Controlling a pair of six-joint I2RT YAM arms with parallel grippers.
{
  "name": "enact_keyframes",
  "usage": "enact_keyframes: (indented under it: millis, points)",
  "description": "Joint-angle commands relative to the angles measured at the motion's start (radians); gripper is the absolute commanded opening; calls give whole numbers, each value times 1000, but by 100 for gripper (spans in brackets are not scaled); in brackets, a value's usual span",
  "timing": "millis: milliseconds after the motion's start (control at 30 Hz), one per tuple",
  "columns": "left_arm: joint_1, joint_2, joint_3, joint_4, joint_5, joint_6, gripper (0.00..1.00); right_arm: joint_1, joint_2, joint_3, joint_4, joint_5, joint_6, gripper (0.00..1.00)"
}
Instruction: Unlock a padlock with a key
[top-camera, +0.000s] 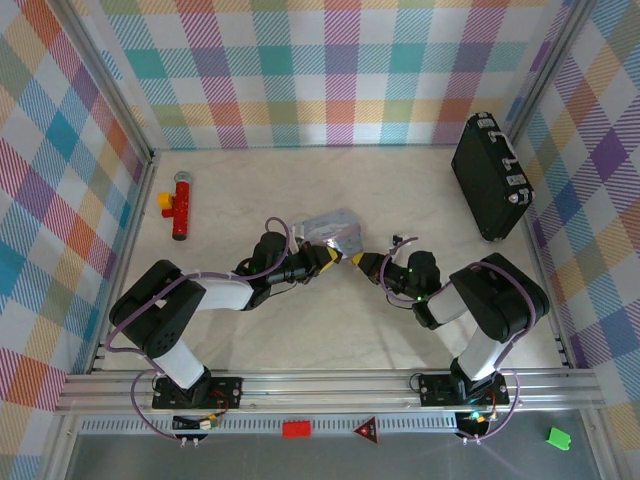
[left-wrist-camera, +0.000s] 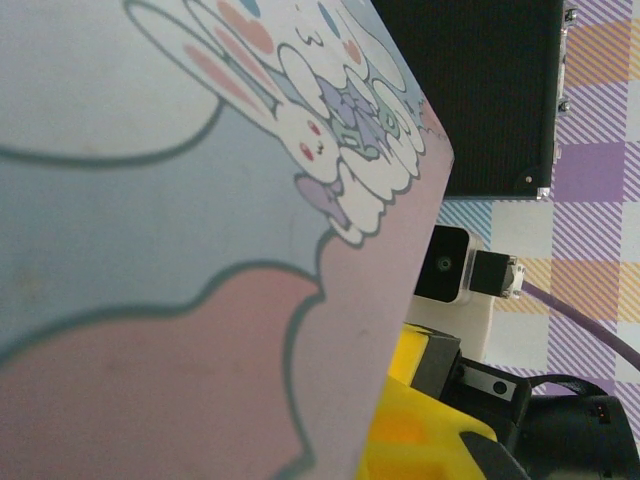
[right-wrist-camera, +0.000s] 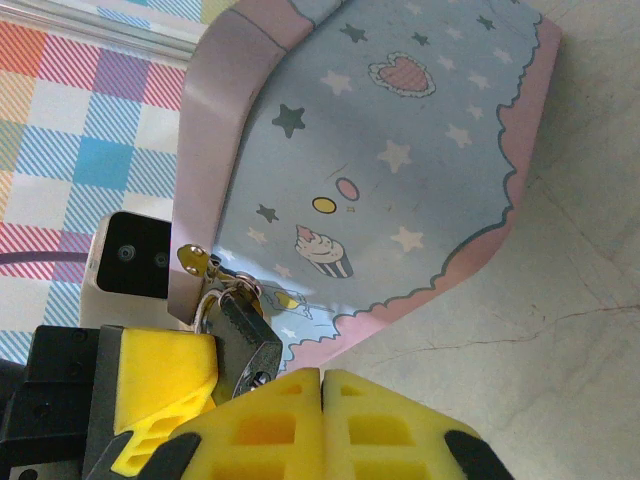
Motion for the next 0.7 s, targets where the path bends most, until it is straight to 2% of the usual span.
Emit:
enact_keyframes:
  millis: [0,667]
  points:
    - [-14,-36,-3,79,6,-16,0,-7,-16,22,12,12,-10,0]
    - [-54,-43,17,31,-40,-25,0,24,-31,34,-4,31,-10,0]
